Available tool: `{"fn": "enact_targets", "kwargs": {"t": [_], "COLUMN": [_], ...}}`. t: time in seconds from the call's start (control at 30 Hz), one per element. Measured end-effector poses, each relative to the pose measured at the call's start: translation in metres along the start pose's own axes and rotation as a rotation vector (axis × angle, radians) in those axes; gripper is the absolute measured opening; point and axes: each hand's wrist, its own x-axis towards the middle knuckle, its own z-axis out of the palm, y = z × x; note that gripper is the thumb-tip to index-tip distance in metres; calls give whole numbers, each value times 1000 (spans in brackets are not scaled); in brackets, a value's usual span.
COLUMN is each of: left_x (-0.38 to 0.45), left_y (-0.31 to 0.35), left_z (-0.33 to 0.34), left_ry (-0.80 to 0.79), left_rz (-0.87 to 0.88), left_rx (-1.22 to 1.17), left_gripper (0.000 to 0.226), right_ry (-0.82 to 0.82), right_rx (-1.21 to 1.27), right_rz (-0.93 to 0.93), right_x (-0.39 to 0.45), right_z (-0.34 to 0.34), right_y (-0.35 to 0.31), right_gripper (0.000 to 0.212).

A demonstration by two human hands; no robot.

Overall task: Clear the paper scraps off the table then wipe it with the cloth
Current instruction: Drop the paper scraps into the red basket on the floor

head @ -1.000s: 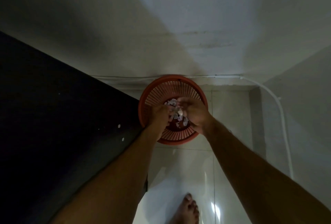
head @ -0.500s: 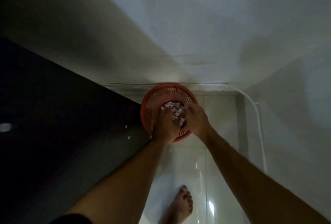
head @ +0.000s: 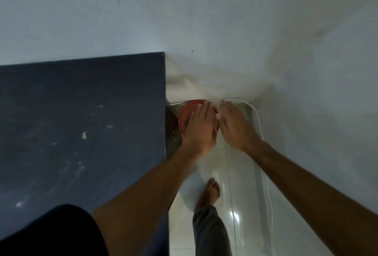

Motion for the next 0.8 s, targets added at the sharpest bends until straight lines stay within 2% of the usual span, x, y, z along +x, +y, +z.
{"fn": "enact_targets", "kwargs": {"t": [0.1, 0.17, 0.37, 0.6, 0.8], "left_x": [-51, -89, -200, -310, -336], "left_y": [12, 9, -53, -166, -265], "left_z": [-74, -120, -219, -278, -282], "left_ry": [22, 74, 152, 180, 101], "left_rz": [130, 157, 12, -110, -103], "left_rx": [-63, -76, -36, -31, 17], "left_gripper": [72, 71, 74, 72, 69], "right_ry": [-17, -34, 49, 47, 84], "right_rx": [-10, -23, -49, -70, 26], "right_rz": [-34, -63, -76, -53, 34], "right_x": [-29, -44, -77, -81, -41], "right_z": [-42, -61, -77, -20, 61], "right_y": [-53, -90, -214, -338, -380], "right_gripper": [57, 62, 59, 49, 38]}}
